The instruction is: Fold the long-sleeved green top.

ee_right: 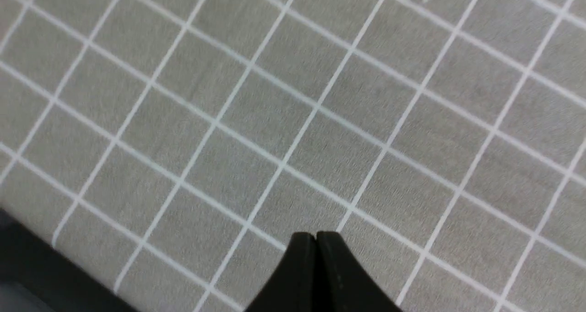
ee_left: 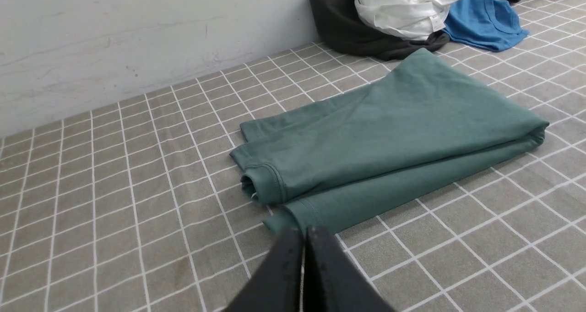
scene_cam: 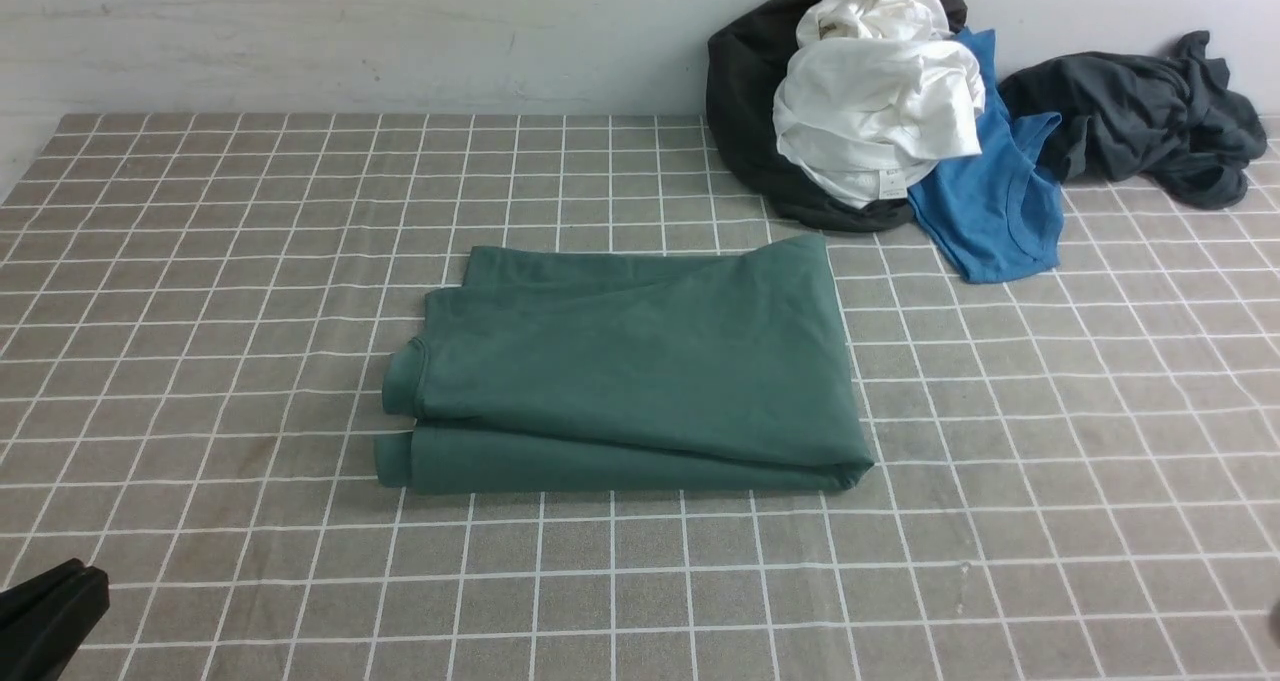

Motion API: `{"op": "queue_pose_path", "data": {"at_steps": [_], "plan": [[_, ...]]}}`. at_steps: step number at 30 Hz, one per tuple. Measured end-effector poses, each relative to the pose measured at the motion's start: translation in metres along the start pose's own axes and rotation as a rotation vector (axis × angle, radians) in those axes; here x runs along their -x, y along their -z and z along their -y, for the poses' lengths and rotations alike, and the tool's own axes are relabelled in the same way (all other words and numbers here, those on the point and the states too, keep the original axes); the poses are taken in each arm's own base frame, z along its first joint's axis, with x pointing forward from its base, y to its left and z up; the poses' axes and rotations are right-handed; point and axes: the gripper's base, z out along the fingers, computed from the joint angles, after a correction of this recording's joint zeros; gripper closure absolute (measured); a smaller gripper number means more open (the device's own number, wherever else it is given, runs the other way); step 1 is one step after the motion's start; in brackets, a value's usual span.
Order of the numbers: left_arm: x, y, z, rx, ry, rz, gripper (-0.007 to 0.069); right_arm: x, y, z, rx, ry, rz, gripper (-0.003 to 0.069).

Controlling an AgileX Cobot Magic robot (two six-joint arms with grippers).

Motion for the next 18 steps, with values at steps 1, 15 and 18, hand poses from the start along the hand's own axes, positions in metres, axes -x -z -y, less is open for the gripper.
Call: {"op": "queue_pose_path", "data": {"at_steps": [1, 15, 18], "plan": [[0.000, 0.000, 0.000, -0.002, 0.000, -0.003, 0.0631, -0.002, 0.004, 0.003, -0.013, -0.011, 0.071, 0.0673], [-0.002, 0.000, 0.001, -0.011, 0.000, -0.020, 0.0631, -0.064, -0.014, 0.035, -0.411, -0.145, 1.016, 0.0673], [-0.002, 0.000, 0.001, -0.011, 0.000, -0.020, 0.0631, -0.068, -0.011, 0.035, -0.450, -0.181, 1.050, 0.0673]]}}
